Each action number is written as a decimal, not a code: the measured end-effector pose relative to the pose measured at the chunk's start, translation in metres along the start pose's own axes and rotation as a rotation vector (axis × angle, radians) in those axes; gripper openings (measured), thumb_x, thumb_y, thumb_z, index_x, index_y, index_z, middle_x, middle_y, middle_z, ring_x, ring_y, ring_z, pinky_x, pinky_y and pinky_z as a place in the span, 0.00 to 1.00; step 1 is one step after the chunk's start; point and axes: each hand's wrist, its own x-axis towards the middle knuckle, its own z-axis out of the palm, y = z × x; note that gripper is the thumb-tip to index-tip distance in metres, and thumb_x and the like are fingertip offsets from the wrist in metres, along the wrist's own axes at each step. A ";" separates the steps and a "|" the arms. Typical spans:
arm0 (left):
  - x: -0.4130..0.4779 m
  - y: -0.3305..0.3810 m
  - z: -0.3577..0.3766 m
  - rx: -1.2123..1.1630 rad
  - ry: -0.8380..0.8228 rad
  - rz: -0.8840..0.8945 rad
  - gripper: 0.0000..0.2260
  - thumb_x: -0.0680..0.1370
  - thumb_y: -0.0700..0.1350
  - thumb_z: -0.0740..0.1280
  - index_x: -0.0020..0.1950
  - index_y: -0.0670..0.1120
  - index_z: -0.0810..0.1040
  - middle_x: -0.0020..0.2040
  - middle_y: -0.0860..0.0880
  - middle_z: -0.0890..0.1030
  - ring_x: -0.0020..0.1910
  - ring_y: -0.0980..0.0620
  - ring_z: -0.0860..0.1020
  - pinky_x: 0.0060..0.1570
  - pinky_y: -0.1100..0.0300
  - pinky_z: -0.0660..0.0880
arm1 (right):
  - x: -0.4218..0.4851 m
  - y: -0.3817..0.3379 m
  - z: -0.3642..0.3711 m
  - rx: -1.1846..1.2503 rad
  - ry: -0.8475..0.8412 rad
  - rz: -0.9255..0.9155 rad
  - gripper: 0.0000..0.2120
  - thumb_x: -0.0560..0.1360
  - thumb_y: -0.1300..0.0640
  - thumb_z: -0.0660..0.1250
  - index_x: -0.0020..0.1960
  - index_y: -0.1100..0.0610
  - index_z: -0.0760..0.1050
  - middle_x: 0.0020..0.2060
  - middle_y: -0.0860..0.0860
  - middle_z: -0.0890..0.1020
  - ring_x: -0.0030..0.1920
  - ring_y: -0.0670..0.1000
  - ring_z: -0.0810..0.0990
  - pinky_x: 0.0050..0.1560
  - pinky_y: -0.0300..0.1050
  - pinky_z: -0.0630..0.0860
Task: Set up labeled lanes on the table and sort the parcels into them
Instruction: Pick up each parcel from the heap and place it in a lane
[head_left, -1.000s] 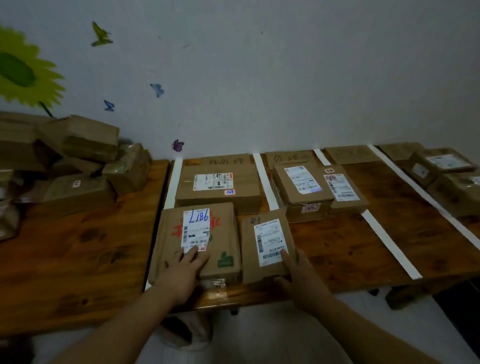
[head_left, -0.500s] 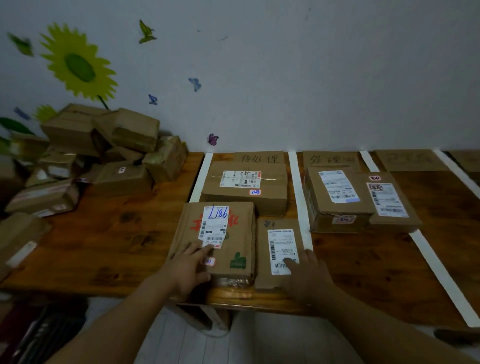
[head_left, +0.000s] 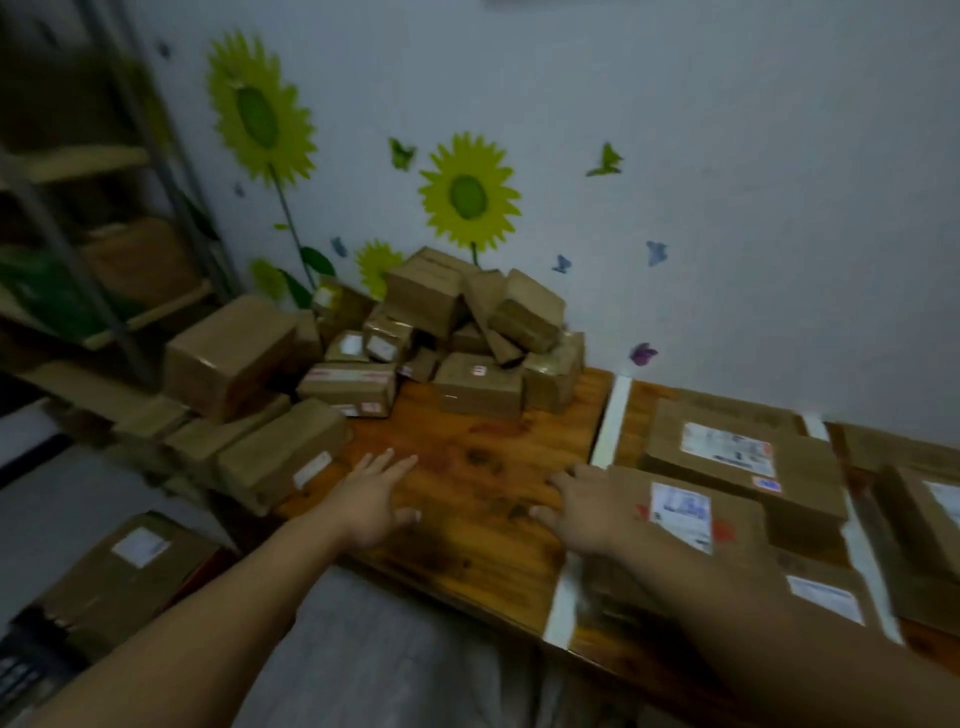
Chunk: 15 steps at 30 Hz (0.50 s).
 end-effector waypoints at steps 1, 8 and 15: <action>-0.005 -0.026 -0.009 -0.002 0.023 -0.024 0.36 0.76 0.61 0.63 0.77 0.56 0.48 0.78 0.47 0.47 0.76 0.44 0.46 0.73 0.52 0.48 | 0.011 -0.023 0.001 0.024 -0.023 0.000 0.28 0.76 0.35 0.56 0.69 0.49 0.66 0.65 0.54 0.70 0.65 0.57 0.68 0.63 0.50 0.67; -0.038 -0.177 -0.048 -0.246 0.054 -0.256 0.36 0.75 0.56 0.66 0.77 0.50 0.52 0.76 0.44 0.56 0.74 0.45 0.57 0.72 0.51 0.56 | 0.074 -0.155 0.022 0.142 -0.146 -0.001 0.31 0.76 0.37 0.59 0.74 0.49 0.60 0.72 0.53 0.64 0.71 0.56 0.63 0.70 0.52 0.62; -0.017 -0.238 -0.042 -0.633 0.060 -0.353 0.33 0.76 0.50 0.68 0.76 0.49 0.55 0.71 0.43 0.66 0.66 0.47 0.68 0.61 0.61 0.65 | 0.157 -0.217 0.032 0.203 -0.245 0.003 0.33 0.74 0.35 0.60 0.75 0.47 0.58 0.74 0.52 0.61 0.72 0.56 0.61 0.70 0.56 0.62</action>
